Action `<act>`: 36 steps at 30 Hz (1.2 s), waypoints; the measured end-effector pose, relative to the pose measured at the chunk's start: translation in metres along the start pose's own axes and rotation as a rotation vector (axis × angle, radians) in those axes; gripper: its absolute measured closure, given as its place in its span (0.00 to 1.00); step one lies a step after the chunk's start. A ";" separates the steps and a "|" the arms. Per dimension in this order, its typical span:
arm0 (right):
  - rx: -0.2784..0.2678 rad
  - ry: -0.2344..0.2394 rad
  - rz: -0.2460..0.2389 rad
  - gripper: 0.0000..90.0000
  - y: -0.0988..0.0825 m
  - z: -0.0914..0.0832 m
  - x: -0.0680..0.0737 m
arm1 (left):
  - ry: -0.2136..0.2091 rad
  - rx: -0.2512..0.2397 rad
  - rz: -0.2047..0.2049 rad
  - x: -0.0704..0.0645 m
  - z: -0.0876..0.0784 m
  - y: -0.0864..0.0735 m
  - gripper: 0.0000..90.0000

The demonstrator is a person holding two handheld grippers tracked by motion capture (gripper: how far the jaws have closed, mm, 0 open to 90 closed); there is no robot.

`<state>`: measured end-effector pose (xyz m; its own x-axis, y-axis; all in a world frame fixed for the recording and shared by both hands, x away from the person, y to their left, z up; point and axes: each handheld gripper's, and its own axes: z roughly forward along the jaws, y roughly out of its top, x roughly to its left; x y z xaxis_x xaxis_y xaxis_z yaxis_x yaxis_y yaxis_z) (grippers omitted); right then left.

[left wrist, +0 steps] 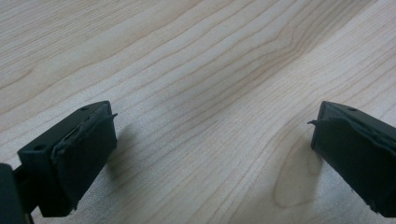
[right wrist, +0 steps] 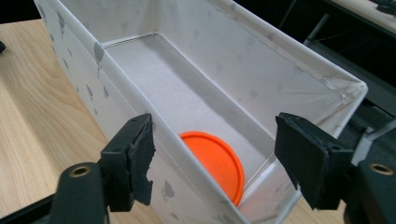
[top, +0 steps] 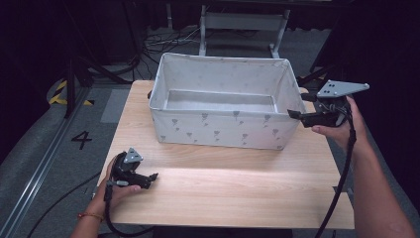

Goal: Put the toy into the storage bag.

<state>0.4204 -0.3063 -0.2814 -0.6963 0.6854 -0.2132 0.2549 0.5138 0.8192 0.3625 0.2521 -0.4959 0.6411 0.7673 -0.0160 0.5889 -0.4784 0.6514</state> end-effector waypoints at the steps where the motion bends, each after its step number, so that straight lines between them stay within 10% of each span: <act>1: 0.000 -0.009 0.005 0.30 -0.002 -0.002 0.001 | 0.000 0.000 0.000 0.000 0.000 0.000 0.01; 19: -0.027 -0.115 -0.017 0.27 -0.050 -0.039 0.021 | 0.000 0.000 0.000 0.000 0.000 0.000 0.01; 36: 0.040 -0.135 -0.024 0.26 -0.097 -0.036 0.037 | 0.000 0.000 -0.003 0.000 0.000 0.000 0.01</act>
<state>0.3457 -0.3495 -0.3491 -0.6067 0.7346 -0.3039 0.2677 0.5488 0.7919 0.3622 0.2519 -0.4959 0.6392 0.7688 -0.0178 0.5908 -0.4761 0.6514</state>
